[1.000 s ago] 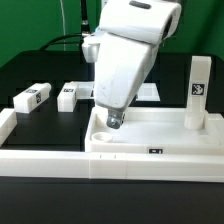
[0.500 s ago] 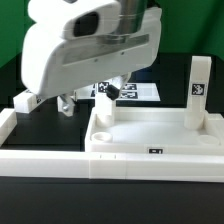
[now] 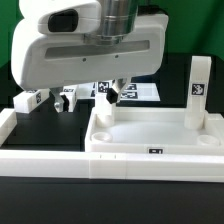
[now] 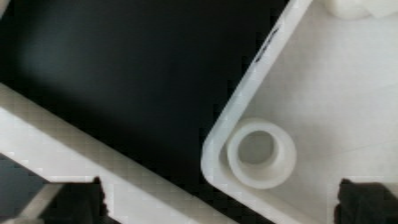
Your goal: Assemble desk
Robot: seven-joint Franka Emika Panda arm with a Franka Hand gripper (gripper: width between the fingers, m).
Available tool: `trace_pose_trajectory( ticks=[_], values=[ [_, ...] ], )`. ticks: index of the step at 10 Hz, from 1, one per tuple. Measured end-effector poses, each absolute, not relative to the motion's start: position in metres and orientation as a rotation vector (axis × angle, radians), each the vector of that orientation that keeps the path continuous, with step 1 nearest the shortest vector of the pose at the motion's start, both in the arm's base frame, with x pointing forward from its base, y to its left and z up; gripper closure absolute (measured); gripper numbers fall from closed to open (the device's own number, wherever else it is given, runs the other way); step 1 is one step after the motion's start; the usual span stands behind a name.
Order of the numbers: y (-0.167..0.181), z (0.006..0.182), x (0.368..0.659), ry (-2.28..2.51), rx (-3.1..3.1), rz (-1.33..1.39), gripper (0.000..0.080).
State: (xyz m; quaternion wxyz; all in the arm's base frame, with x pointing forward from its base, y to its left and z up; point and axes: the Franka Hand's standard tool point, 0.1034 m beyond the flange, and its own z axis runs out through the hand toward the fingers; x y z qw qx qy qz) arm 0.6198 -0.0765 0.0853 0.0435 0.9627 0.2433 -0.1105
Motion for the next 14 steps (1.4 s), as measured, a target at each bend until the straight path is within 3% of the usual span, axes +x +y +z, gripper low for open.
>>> trace_pose_trajectory(
  ticks=[2,5,9,12,14],
  values=[
    [-0.102,0.094,0.604,0.589,3.037,-0.449,0.0150],
    [-0.135,0.088,0.586,0.576,3.076,-0.463,0.0150],
    [-0.134,0.087,0.581,0.505,3.089,-0.495,0.0150],
    [-0.150,0.089,0.541,0.189,3.119,-0.767,0.0150],
    [-0.152,0.087,0.537,0.149,3.118,-0.796,0.0150]
  ],
)
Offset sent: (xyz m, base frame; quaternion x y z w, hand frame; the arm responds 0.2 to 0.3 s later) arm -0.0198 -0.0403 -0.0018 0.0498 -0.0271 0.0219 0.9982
